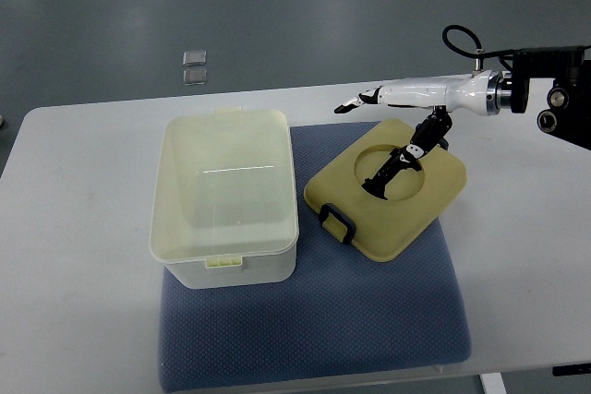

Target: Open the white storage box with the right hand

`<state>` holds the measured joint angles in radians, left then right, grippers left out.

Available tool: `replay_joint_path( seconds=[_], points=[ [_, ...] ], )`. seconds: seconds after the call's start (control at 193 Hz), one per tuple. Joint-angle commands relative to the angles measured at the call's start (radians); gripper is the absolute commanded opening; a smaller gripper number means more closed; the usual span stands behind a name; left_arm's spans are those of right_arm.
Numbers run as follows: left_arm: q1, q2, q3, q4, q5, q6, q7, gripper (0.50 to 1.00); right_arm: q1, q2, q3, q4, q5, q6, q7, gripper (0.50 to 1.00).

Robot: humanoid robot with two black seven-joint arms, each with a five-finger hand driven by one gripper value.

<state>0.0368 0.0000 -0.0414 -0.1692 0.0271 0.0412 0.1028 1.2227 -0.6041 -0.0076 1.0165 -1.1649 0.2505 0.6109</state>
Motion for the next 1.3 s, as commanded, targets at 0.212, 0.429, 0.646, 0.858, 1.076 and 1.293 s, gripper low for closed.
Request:
replay_joint_path(
  seconds=[0.212, 0.429, 0.646, 0.858, 1.076, 1.293],
  points=[
    [0.0, 0.0, 0.0, 0.0, 0.0, 0.0, 0.0, 1.0, -0.046, 0.024, 0.058, -0.036, 0.7, 0.136, -0.102, 0.913],
    [0.0, 0.0, 0.0, 0.0, 0.0, 0.0, 0.0, 1.0, -0.097, 0.081, 0.066, -0.111, 1.222, 0.148, -0.315, 0.915],
    [0.0, 0.0, 0.0, 0.0, -0.001, 0.0, 0.0, 1.0, -0.183, 0.159, 0.116, -0.156, 1.568, 0.136, -0.43, 0.917],
    [0.0, 0.0, 0.0, 0.0, -0.001, 0.0, 0.0, 1.0, -0.235, 0.221, 0.12, -0.19, 1.597, 0.136, -0.422, 0.919],
    [0.0, 0.0, 0.0, 0.0, -0.001, 0.0, 0.0, 1.0, -0.242, 0.227, 0.12, -0.193, 1.593, 0.136, -0.419, 0.93],
    [0.0, 0.0, 0.0, -0.001, -0.001, 0.0, 0.0, 1.0, -0.242, 0.222, 0.121, -0.191, 1.582, 0.15, -0.419, 0.93]
  ],
)
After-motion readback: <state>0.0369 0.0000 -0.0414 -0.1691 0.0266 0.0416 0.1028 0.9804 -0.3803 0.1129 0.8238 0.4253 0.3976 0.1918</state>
